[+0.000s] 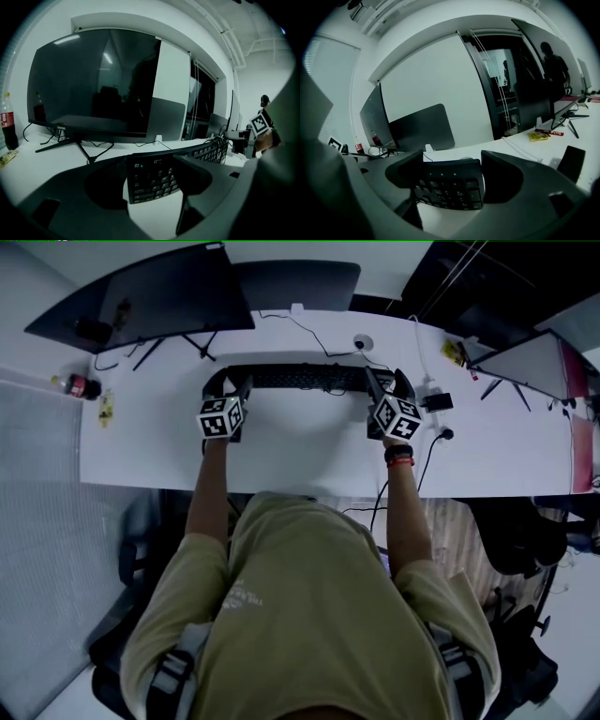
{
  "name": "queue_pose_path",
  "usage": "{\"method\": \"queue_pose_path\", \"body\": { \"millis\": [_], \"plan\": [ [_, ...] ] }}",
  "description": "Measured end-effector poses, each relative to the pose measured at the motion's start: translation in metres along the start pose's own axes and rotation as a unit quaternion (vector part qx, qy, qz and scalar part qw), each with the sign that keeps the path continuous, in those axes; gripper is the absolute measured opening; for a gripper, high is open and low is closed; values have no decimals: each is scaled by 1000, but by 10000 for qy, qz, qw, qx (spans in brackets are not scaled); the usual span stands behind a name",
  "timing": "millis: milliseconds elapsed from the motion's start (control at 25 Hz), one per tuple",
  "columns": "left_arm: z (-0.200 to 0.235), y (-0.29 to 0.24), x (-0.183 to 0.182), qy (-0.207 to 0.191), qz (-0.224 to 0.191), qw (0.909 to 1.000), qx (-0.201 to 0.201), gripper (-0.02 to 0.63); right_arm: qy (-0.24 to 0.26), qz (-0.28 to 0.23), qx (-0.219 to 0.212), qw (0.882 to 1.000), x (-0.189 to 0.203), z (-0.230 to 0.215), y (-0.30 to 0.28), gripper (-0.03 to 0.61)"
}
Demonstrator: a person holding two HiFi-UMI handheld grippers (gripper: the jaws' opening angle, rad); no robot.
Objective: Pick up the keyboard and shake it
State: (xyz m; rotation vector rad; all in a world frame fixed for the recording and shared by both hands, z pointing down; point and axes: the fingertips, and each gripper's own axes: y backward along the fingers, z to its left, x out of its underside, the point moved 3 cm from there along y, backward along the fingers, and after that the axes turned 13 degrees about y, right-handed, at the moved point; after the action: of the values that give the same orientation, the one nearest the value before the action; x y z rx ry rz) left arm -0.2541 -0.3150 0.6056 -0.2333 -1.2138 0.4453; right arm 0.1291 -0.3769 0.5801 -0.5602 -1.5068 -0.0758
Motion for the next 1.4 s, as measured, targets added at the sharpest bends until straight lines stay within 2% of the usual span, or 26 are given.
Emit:
{"method": "queue_pose_path", "body": {
  "millis": [720, 1040, 1400],
  "plan": [
    [-1, 8, 11, 368, 579, 9970, -345, 321, 2, 58, -7, 10000, 4, 1, 13, 391],
    [-1, 16, 15, 412, 496, 9971, -400, 321, -26, 253, -128, 9996, 4, 4, 17, 390],
    [-3, 32, 26, 428, 579, 9970, -299, 321, -46, 196, -136, 9997, 12, 10, 37, 391]
  ]
}}
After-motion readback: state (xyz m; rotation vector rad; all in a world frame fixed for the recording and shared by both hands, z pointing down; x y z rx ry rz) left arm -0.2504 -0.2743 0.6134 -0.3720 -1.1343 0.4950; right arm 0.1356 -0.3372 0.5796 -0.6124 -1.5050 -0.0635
